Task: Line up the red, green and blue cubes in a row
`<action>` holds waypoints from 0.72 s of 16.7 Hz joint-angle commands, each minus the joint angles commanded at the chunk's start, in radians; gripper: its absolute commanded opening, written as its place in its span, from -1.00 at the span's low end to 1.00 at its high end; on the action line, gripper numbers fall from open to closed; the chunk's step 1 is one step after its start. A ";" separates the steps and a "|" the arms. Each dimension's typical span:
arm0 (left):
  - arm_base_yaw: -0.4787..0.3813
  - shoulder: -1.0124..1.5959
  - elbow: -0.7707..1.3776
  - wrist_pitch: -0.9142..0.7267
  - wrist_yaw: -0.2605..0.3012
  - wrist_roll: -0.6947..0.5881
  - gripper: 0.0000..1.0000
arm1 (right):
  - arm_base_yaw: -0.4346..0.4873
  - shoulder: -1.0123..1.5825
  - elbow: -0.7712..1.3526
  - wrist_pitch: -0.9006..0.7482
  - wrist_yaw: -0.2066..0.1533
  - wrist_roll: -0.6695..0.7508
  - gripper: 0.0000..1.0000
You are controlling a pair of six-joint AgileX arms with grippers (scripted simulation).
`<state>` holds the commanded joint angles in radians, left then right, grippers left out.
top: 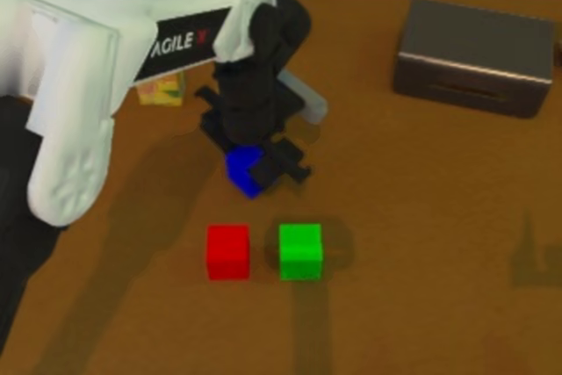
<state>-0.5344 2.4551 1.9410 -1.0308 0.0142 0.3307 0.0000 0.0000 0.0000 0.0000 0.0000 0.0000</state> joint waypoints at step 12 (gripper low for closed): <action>0.010 -0.053 0.158 -0.215 -0.001 0.002 -1.00 | 0.000 0.000 0.000 0.000 0.000 0.000 1.00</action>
<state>-0.5247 2.4025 2.0993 -1.2456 0.0132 0.3332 0.0000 0.0000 0.0000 0.0000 0.0000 0.0000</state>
